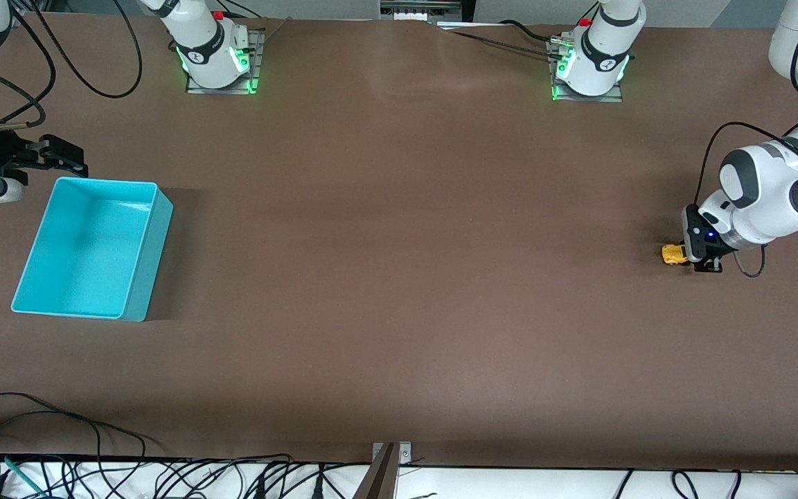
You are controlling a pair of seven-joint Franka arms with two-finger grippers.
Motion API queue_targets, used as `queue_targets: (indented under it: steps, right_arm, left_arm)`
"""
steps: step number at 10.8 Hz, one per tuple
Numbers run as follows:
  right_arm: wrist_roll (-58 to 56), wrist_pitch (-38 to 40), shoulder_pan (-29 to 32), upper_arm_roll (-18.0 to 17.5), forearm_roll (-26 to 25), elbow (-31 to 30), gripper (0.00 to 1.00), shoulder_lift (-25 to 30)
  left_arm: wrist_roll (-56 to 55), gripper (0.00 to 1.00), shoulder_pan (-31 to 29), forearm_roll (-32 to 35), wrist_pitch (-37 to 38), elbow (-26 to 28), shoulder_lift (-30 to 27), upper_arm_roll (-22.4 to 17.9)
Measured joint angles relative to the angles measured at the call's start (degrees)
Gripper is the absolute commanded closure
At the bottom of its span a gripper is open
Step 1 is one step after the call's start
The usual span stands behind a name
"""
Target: Wind up and store yellow beetle car
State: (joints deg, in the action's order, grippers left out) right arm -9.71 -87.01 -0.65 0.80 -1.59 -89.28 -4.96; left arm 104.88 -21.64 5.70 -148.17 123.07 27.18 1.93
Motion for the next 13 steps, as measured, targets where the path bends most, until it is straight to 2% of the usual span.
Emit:
queue_targets:
  steps: [5, 9, 13]
  right_arm:
    - [0.0, 0.0, 0.0, 0.0, 0.0, 0.0, 0.00, 0.0]
    - [0.0, 0.0, 0.0, 0.0, 0.0, 0.0, 0.00, 0.0]
    - [0.0, 0.0, 0.0, 0.0, 0.0, 0.0, 0.00, 0.0]
  left_arm:
    - [0.2, 0.00, -0.5, 0.0, 2.6, -1.4, -2.8, 0.1]
    - [0.2, 0.00, 0.0, 0.1, 3.3, -2.8, -3.9, 1.7]
    - [0.1, 0.00, 0.4, 0.1, 10.1, -7.7, -4.4, 4.0]
